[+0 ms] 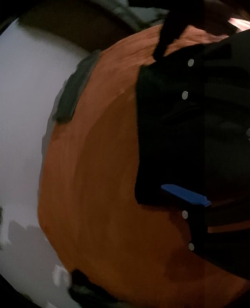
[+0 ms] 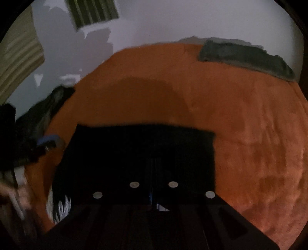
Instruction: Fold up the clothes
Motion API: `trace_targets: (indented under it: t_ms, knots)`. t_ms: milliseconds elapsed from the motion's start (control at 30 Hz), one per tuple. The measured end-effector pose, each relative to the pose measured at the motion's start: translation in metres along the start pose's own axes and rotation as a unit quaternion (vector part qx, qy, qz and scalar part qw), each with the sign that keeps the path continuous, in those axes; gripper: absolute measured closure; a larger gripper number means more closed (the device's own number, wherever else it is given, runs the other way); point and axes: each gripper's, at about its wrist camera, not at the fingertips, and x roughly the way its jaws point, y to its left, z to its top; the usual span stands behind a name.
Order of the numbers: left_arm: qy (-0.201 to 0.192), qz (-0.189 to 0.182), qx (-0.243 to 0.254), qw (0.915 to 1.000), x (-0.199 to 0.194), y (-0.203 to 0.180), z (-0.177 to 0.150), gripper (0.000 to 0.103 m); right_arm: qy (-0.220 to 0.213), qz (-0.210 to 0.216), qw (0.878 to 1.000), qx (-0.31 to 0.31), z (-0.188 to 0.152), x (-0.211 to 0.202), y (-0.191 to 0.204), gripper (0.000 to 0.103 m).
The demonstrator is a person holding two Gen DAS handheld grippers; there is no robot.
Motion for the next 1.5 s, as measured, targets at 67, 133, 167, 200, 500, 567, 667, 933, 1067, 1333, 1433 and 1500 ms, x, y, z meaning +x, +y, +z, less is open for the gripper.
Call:
trace_targets:
  t_ms: [67, 133, 167, 200, 500, 567, 667, 933, 1067, 1333, 1433, 1500]
  knots:
    - [0.001, 0.02, -0.006, 0.9998, 0.013, -0.008, -0.003, 0.038, -0.004, -0.015, 1.0, 0.006, 0.006, 0.016, 0.005, 0.102]
    - [0.005, 0.043, 0.007, 0.9991, 0.025, -0.019, -0.008, 0.038, -0.004, -0.033, 0.999, 0.015, 0.009, 0.033, 0.008, 0.102]
    - [0.006, 0.052, 0.016, 0.9985, 0.03, -0.022, -0.011, 0.038, -0.001, -0.04, 0.999, 0.019, 0.009, 0.04, 0.006, 0.102]
    - [0.006, 0.059, 0.026, 0.9979, 0.032, -0.021, -0.013, 0.038, 0.002, -0.045, 0.999, 0.022, 0.007, 0.047, 0.004, 0.102]
    - [0.0, 0.108, 0.093, 0.9898, 0.045, -0.014, -0.033, 0.031, 0.003, -0.061, 0.998, 0.012, 0.001, 0.08, -0.007, 0.102]
    - [-0.002, 0.105, 0.094, 0.99, 0.04, -0.013, -0.035, 0.031, 0.0, -0.056, 0.998, 0.013, 0.002, 0.081, -0.009, 0.102]
    - [-0.012, 0.096, 0.093, 0.991, 0.034, -0.008, -0.035, 0.03, -0.009, -0.069, 0.997, 0.017, 0.003, 0.071, -0.016, 0.102]
    - [-0.026, 0.103, 0.087, 0.9905, 0.033, 0.0, -0.044, 0.023, 0.001, -0.057, 0.998, 0.039, 0.005, 0.08, -0.038, 0.101]
    - [-0.022, 0.095, 0.081, 0.9919, 0.032, 0.003, -0.042, 0.022, -0.001, -0.04, 0.998, 0.052, 0.007, 0.082, -0.047, 0.101]
    - [-0.018, 0.092, 0.081, 0.9924, 0.037, 0.001, -0.036, 0.021, 0.001, -0.035, 0.998, 0.056, 0.01, 0.084, -0.049, 0.101]
    - [-0.015, 0.09, 0.077, 0.9929, 0.038, 0.002, -0.036, 0.019, -0.001, -0.033, 0.998, 0.057, 0.006, 0.08, -0.047, 0.101]
    - [-0.012, 0.091, 0.073, 0.9931, 0.039, 0.003, -0.036, 0.016, -0.003, -0.034, 0.998, 0.056, 0.005, 0.079, -0.047, 0.101]
